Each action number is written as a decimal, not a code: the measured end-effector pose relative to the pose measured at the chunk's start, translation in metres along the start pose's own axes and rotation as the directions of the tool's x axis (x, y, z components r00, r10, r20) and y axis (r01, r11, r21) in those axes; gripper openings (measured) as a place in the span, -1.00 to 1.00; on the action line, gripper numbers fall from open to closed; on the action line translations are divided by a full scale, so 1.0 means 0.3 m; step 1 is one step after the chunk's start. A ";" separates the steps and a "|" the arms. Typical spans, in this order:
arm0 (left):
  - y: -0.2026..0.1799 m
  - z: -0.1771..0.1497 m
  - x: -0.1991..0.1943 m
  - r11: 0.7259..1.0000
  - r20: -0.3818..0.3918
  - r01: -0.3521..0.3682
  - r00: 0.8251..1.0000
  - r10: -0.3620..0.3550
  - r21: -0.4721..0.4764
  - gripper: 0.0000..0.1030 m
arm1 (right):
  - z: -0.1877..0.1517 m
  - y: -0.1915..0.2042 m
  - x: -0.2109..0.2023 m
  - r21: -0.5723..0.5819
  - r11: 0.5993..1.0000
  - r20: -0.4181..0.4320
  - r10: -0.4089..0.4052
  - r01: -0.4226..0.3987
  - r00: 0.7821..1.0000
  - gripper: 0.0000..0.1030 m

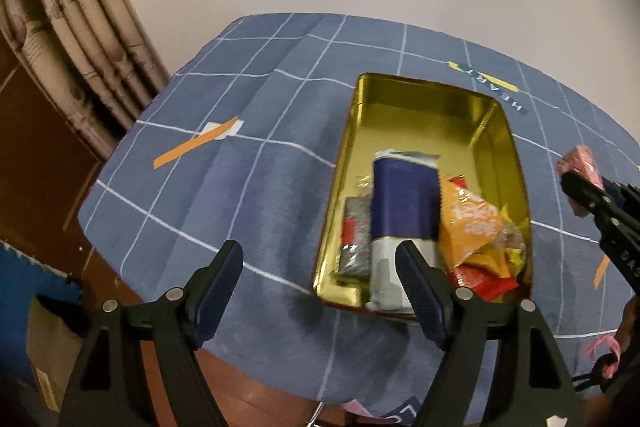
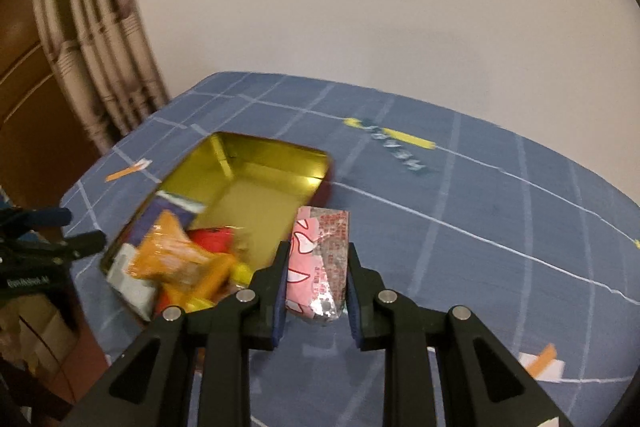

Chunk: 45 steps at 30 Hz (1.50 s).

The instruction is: Organize snacks

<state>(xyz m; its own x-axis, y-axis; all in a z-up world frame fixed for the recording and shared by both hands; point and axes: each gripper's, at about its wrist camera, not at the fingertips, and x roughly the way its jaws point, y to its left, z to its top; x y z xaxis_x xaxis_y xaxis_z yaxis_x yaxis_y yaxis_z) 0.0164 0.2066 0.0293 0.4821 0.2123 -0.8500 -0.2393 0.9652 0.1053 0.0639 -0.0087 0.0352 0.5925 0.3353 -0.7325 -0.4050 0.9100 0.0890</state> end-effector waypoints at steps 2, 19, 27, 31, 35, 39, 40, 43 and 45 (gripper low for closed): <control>0.012 -0.011 -0.001 1.000 0.000 -0.005 1.000 0.005 -0.007 0.47 | 0.014 0.047 0.030 -0.018 1.000 -0.010 0.014 -0.014 1.000 -0.53; -0.007 -0.037 0.022 1.000 -0.021 0.004 1.000 -0.004 0.013 0.49 | 0.025 0.184 0.181 -0.055 0.998 -0.098 0.005 -0.011 0.995 -0.51; -0.016 -0.037 0.023 1.000 -0.023 0.011 1.000 -0.010 0.013 0.51 | 0.008 0.207 0.187 -0.065 0.998 -0.096 0.005 -0.011 0.995 -0.50; -0.023 -0.038 0.022 1.000 -0.019 0.012 1.000 -0.011 0.018 0.51 | 0.008 0.210 0.180 -0.062 0.998 -0.094 0.007 -0.012 0.996 -0.50; -0.027 -0.040 0.021 1.000 -0.018 0.014 1.000 -0.013 0.020 0.51 | 0.007 0.201 0.158 -0.038 0.999 -0.085 0.016 -0.020 0.996 -0.38; -0.033 -0.041 0.015 1.000 -0.011 0.012 1.000 -0.012 0.021 0.51 | -0.002 0.196 0.115 -0.008 1.000 -0.071 0.027 -0.027 0.997 -0.13; -0.035 -0.041 0.015 1.000 -0.012 0.013 1.000 -0.013 0.022 0.51 | -0.005 0.196 0.103 0.000 1.000 -0.067 0.026 -0.027 0.997 0.01; -0.038 -0.043 0.013 1.000 -0.013 0.015 1.000 -0.014 0.022 0.51 | -0.016 0.197 0.067 0.016 1.000 -0.052 0.026 -0.025 0.998 0.06; -0.040 -0.043 0.011 1.000 -0.010 0.011 1.000 -0.011 0.021 0.51 | -0.028 0.201 0.045 0.022 0.999 -0.050 0.024 -0.023 0.998 0.10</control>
<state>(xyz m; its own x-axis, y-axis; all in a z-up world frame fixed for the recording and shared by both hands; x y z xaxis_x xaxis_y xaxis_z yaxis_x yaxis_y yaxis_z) 0.0099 0.1937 0.0187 0.4762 0.2003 -0.8562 -0.2159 0.9705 0.1070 0.0416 0.0486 0.0249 0.5472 0.3448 -0.7627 -0.4035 0.9070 0.1206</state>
